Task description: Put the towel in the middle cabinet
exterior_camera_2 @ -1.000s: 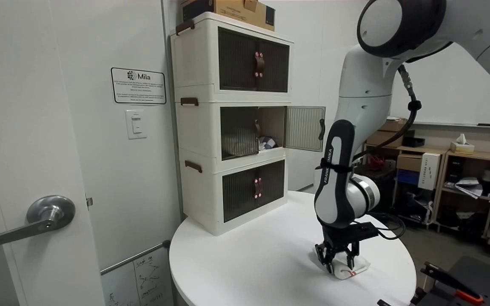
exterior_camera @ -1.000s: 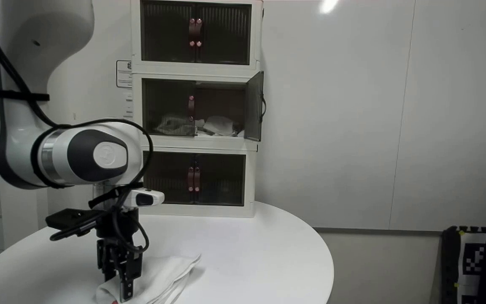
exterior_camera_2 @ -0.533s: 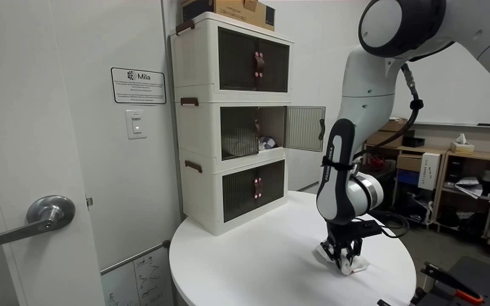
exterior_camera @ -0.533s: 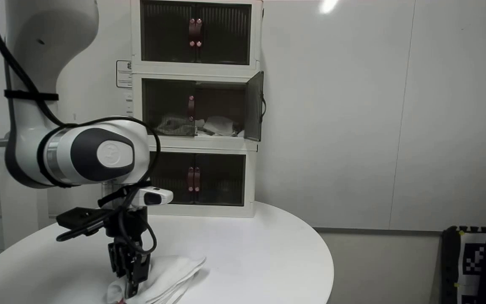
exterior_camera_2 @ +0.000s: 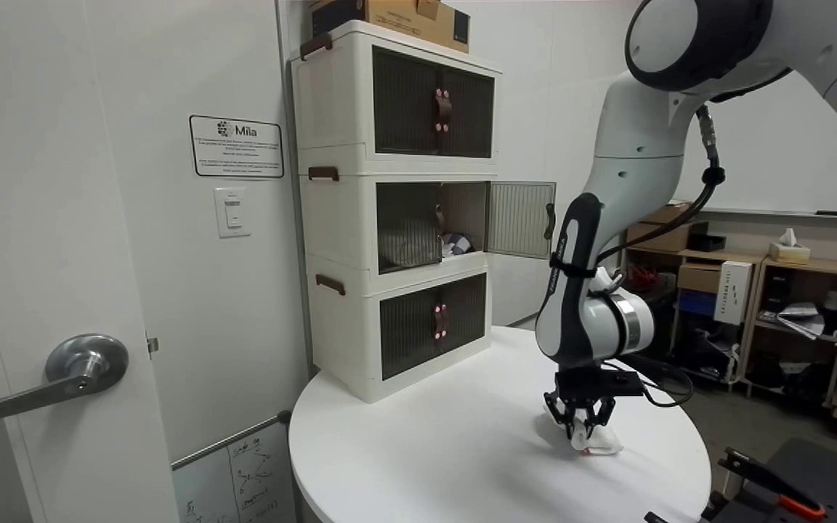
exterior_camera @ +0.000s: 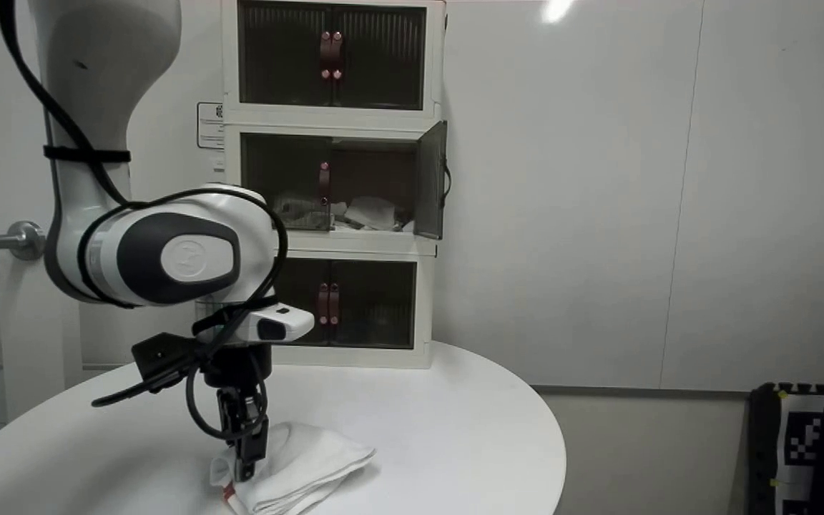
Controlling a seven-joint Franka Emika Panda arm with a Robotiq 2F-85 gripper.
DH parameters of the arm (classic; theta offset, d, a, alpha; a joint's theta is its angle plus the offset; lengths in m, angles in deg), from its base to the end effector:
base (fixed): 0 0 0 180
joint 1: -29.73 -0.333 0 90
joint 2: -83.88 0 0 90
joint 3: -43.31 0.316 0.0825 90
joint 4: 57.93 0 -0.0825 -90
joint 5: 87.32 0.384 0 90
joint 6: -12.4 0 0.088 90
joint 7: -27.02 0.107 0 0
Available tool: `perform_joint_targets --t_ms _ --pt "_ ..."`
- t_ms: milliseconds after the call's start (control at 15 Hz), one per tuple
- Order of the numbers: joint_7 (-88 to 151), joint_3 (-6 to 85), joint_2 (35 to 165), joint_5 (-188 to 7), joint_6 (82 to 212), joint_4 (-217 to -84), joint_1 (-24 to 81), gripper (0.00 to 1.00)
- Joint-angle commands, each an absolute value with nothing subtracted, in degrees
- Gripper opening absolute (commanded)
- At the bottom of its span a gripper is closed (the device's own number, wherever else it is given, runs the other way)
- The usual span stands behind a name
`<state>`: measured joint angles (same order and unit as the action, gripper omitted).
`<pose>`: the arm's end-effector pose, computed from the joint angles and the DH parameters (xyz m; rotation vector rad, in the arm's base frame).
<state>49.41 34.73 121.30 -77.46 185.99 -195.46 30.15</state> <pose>0.4509 -0.0960 0.0542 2.8876 -1.0366 -0.0012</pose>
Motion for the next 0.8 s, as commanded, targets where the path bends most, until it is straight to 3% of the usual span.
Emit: perform_joint_targets --t_ms 0,667,733 --pt "46.6 36.9 115.1 -75.7 181.5 -194.5 32.8 0.1" --pt "46.3 38.2 99.9 -73.9 170.1 -189.0 34.3 0.07" --pt "48.3 36.2 102.3 -76.6 173.2 -189.5 32.4 0.17"
